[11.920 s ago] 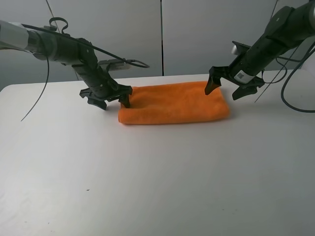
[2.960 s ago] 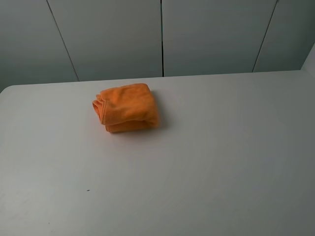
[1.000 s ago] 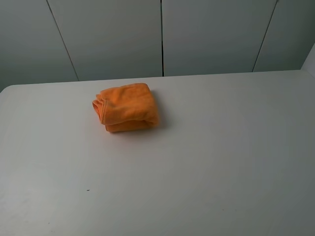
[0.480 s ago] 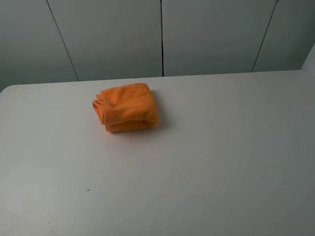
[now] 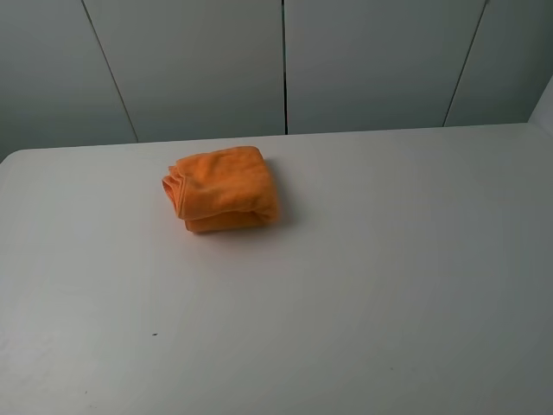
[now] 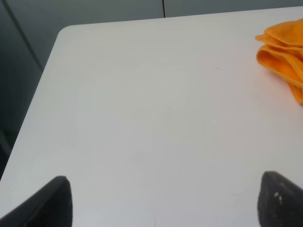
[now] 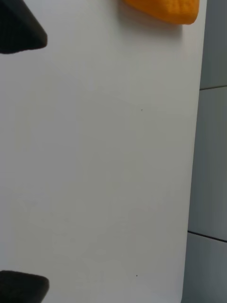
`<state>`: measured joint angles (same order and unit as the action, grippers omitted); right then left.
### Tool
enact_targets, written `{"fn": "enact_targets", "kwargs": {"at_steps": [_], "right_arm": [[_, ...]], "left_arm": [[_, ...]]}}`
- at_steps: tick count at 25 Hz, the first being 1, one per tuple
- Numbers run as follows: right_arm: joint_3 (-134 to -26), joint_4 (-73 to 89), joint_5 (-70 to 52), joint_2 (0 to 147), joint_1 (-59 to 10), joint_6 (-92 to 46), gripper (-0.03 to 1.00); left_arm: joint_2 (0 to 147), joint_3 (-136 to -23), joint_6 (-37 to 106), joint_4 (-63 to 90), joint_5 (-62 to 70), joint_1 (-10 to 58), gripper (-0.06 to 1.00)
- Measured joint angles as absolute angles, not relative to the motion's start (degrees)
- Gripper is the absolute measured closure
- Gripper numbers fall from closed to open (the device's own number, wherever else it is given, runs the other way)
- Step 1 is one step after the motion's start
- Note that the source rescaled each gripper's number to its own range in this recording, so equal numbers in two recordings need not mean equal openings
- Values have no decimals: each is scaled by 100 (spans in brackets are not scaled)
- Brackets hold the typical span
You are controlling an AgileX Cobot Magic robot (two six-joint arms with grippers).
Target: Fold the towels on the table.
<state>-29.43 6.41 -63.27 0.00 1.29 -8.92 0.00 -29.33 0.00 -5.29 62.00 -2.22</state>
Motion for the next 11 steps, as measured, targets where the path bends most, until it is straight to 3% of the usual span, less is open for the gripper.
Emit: {"fn": "enact_targets", "kwargs": {"at_steps": [11], "right_arm": [[-2943,641,-6327,4,139,-892,-3]], "left_arm": [[0,-2933,0,-529,6200,-222,-6]]}}
